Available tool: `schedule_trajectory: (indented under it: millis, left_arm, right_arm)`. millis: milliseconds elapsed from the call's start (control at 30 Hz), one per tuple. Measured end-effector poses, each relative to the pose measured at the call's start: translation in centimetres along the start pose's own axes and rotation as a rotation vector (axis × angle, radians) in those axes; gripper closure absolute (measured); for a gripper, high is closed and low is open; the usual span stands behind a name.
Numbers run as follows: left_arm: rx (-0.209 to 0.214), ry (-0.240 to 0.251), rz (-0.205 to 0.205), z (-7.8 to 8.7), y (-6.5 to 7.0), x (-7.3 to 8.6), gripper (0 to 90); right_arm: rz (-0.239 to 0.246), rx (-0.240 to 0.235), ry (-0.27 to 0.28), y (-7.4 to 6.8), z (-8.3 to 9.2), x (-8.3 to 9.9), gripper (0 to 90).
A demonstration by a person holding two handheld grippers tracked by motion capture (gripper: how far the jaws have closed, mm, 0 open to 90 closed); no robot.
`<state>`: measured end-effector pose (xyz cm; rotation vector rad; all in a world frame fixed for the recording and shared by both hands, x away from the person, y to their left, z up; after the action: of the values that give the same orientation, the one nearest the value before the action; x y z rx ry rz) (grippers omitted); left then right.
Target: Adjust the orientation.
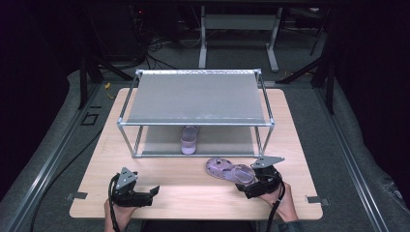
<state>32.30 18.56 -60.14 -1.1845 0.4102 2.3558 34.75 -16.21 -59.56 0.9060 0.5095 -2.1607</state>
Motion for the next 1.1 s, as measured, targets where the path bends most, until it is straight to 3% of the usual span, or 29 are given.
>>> schedule_trajectory:
  millis: [133,167,267,333,367,400,467,533,767,833,967,1100]
  left_arm:
    - [-0.002,0.000,0.001,0.1,-0.1,0.0,0.0]
    - [-0.002,0.001,0.002,0.0,-0.1,0.0,0.0]
    - [-0.002,0.001,0.000,0.1,-0.1,0.0,0.0]
    - [-0.001,0.001,0.002,0.0,0.0,0.0,0.0]
    - [-0.002,0.000,0.000,0.0,-0.1,0.0,0.0]
    - [-0.003,-0.002,0.000,0.0,-0.1,0.1,0.0]
    - [-0.001,-0.003,0.000,0.0,-0.1,0.1,0.0]
    - [-0.004,-0.001,0.001,0.0,-0.1,0.2,0.0]
    - [0.001,-0.009,-0.001,-0.1,0.1,0.3,0.0]
    - [0.001,-0.010,-0.001,-0.1,0.1,0.3,0.0]
    - [0.003,-0.002,0.001,-0.1,0.2,0.1,0.0]
    - [0.000,-0.004,-0.006,0.0,0.2,-0.1,0.0]
  right_arm:
    - [0.059,-0.002,-0.003,0.0,-1.0,-0.1,10.7]
    - [0.065,0.018,-0.022,0.2,-1.2,0.0,11.5]
    - [0.068,0.030,-0.045,0.8,-1.8,0.3,14.1]
    - [0.065,0.008,-0.041,0.8,-2.2,0.4,14.8]
    - [0.065,0.033,-0.068,1.0,-2.3,0.6,15.4]
    - [0.065,0.007,-0.057,0.9,-2.6,0.7,16.3]
    - [0.070,0.035,-0.080,1.0,-2.7,0.9,19.8]
    - [0.068,0.013,-0.060,0.7,-2.9,0.9,21.0]
    - [0.075,0.009,-0.078,0.7,-2.8,1.1,23.2]
    - [0.081,0.012,-0.055,0.7,-2.9,1.0,24.3]
    - [0.081,0.006,-0.075,0.7,-2.8,1.3,27.2]
    - [0.077,0.020,-0.044,0.7,-2.9,1.3,32.6]
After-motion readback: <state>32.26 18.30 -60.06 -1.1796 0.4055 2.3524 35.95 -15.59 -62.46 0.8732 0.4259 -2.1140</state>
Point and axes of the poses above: each handheld gripper's, and its own axes: z roughly backward along the jaws, x roughly out of its underside, y roughly to its right, the point moved 9 cm from there along -z, roughly forward along the jaws
